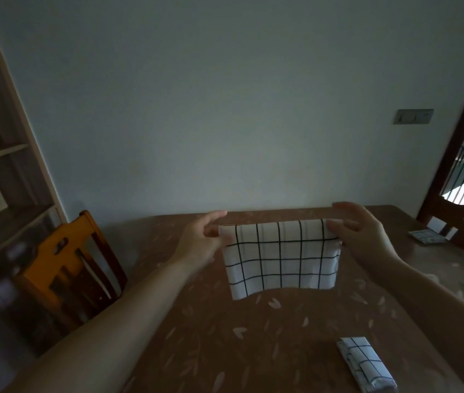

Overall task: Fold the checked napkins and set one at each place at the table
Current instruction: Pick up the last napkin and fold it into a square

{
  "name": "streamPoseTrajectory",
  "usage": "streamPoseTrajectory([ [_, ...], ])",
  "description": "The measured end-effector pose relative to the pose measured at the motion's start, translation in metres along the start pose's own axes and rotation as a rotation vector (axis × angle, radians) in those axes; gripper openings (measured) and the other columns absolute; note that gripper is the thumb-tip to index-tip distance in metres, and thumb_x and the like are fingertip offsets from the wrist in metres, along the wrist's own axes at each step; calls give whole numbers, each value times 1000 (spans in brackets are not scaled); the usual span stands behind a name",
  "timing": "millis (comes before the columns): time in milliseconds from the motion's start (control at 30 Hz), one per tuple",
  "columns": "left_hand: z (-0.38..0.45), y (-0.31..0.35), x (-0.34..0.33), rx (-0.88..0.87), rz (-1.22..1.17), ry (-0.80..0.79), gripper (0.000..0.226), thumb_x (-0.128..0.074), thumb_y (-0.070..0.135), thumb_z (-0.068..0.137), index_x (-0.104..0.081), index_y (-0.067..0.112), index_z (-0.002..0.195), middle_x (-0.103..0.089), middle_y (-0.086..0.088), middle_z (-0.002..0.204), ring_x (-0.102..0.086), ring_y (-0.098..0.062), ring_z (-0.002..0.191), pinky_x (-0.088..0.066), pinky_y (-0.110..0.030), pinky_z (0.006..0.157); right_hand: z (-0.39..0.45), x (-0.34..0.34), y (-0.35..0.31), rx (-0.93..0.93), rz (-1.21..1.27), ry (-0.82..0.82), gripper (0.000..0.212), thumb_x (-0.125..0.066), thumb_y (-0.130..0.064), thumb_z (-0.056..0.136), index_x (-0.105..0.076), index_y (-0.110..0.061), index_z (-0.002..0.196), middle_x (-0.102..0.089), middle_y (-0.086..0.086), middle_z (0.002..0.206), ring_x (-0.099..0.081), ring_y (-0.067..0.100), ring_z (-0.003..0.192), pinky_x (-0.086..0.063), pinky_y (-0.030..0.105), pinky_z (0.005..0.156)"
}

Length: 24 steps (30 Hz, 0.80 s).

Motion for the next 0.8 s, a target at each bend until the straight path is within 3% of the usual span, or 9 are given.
streamPoseTrajectory([
  [100,1,6,1,-185,278,57,36,-71,16,88,-65,22,123,-70,4,106,-69,-20,88,-56,-23,71,0,6,-6,95,-101,-18,17,-69,-12,87,-70,-26,96,-74,-7,79,-69,-1,68,-52,24,67],
  [200,4,14,3,-306,490,129,23,-64,21,92,-71,17,113,-72,2,98,-71,-23,80,-45,-5,59,1,12,-13,119,-226,-104,20,-78,-13,78,-74,-27,91,-75,3,79,-71,17,74,-59,35,73],
  [300,6,27,6,-367,559,142,13,-66,24,91,-76,18,97,-73,4,88,-68,-13,80,-45,-12,62,1,15,-17,189,-462,-99,3,-76,-20,81,-75,-22,81,-74,2,74,-70,26,75,-57,37,66],
  [367,4,35,5,-349,523,82,8,-70,28,87,-75,23,83,-68,9,83,-62,-7,77,-43,-19,63,2,19,-18,196,-664,-73,9,-70,-25,83,-73,-19,77,-72,5,77,-66,28,76,-49,32,59],
  [433,1,43,-1,-289,408,3,13,-73,29,84,-69,25,73,-59,11,76,-55,-5,71,-38,-21,61,1,17,-21,184,-993,-145,12,-64,-32,82,-69,-21,84,-70,4,105,-64,25,92,-47,31,68],
  [500,-3,51,-9,-252,296,-80,22,-73,27,84,-63,27,66,-54,15,61,-49,-1,57,-36,-19,57,-5,3,-26,252,-1189,-324,35,-65,-40,79,-62,-30,113,-52,-3,139,-52,20,120,-46,33,90],
  [567,-8,59,-18,-277,249,-193,17,-71,28,87,-67,27,71,-56,20,55,-49,3,52,-38,-15,56,-13,-26,-34,313,-971,-483,60,-68,-43,80,-48,-31,136,-50,-10,140,-51,11,120,-45,27,94],
  [700,-15,63,-16,-318,275,-274,18,-70,42,85,-72,28,98,-71,14,87,-65,-5,78,-51,-23,72,-14,-69,-49,330,-546,-449,14,-62,-38,83,-69,-26,81,-69,0,75,-59,11,63,-46,31,61],
  [800,-16,58,9,-232,499,-346,31,-74,48,79,-70,31,105,-72,17,92,-66,0,82,-54,-26,74,-5,-60,-48,262,-406,-484,12,-68,-31,85,-76,-25,79,-75,-2,74,-70,14,72,-53,31,68],
])
Point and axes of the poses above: each hand's wrist, its own z-axis towards the middle knuckle, its own x-axis out of the back of the hand, y = z × x, the point moved 1 cm from there along z, towards the middle knuckle
